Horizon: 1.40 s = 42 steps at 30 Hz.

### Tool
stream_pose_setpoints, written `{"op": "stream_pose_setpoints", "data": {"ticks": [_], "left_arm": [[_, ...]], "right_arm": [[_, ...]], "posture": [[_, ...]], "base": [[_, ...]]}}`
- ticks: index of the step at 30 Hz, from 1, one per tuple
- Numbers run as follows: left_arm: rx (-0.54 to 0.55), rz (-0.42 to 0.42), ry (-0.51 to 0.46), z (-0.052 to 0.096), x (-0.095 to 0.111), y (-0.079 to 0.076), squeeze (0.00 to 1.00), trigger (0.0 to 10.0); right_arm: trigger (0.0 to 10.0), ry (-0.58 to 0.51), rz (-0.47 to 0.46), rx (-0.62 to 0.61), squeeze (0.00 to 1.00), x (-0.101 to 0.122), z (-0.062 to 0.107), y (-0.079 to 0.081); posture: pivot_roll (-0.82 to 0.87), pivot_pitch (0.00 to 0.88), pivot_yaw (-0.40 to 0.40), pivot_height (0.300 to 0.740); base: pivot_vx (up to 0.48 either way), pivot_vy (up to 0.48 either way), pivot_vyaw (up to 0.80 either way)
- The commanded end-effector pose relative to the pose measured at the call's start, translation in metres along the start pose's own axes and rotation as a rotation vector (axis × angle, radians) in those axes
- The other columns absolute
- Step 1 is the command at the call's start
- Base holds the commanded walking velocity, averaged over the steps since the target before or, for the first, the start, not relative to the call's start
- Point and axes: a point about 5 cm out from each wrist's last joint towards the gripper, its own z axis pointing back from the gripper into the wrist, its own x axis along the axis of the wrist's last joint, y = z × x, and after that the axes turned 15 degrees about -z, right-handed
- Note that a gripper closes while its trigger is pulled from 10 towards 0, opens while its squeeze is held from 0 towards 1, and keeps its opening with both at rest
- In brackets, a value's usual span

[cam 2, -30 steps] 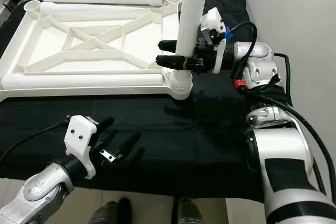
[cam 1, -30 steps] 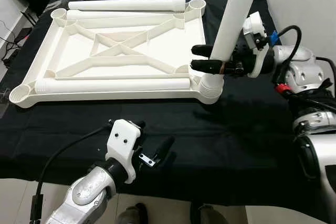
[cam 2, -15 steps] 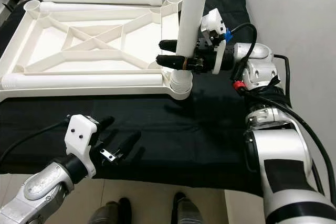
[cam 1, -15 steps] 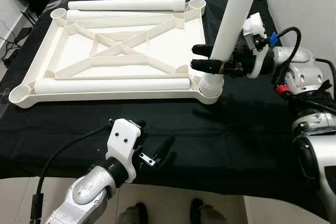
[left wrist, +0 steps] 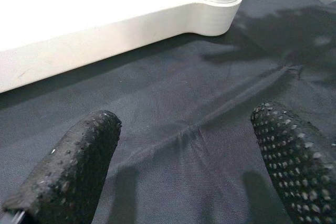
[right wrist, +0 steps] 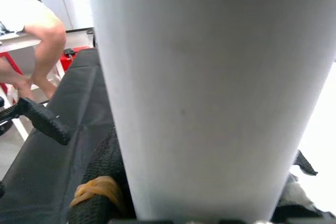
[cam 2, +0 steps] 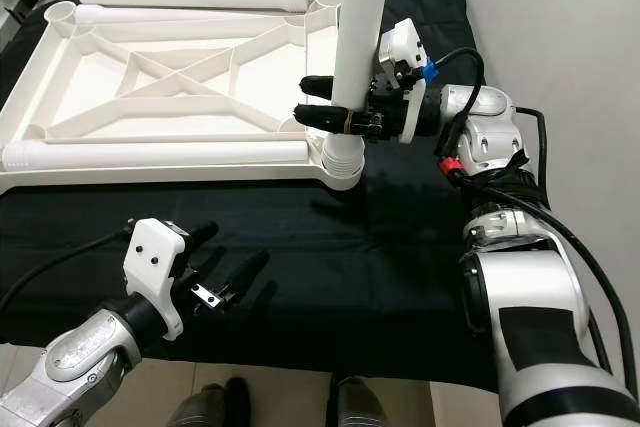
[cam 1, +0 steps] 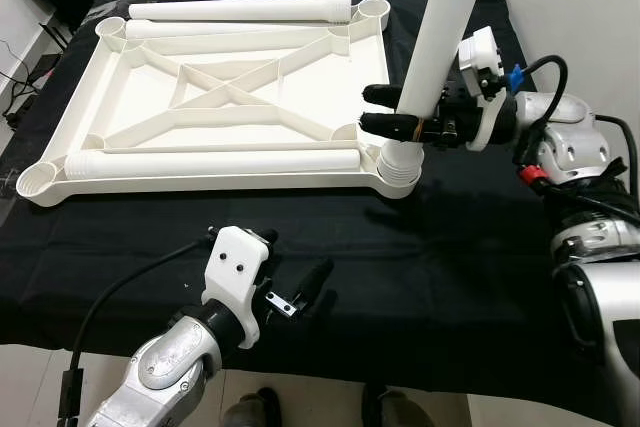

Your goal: Building children table

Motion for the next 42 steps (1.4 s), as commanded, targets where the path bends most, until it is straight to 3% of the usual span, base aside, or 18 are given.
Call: {"op": "stream_pose_setpoints", "data": {"ticks": [1,27,42], "left_arm": [[-0.005,0.008,0.008,0.002,-0.001,-0.003,0.0,10.0],[-0.002,0.01,0.0,-0.001,-0.001,-0.001,0.0,10.0],[-0.002,0.01,-0.002,-0.002,-0.002,-0.001,0.0,10.0]], "right_arm": [[10.0,0.03,-0.041,0.0,0.0,-0.016,-0.004,0.001],[10.0,0.012,-0.01,-0.193,0.0,-0.022,-0.01,0.003],[10.0,-0.066,-0.052,-0.312,0.0,-0.037,-0.019,0.017]], "posture": [[0.1,0.331,0.031,0.74],[0.08,0.332,0.027,0.74],[0.08,0.332,0.026,0.74]], "base": [[0.0,0.0,0.0],[0.0,0.0,0.0],[0.0,0.0,0.0]]}}
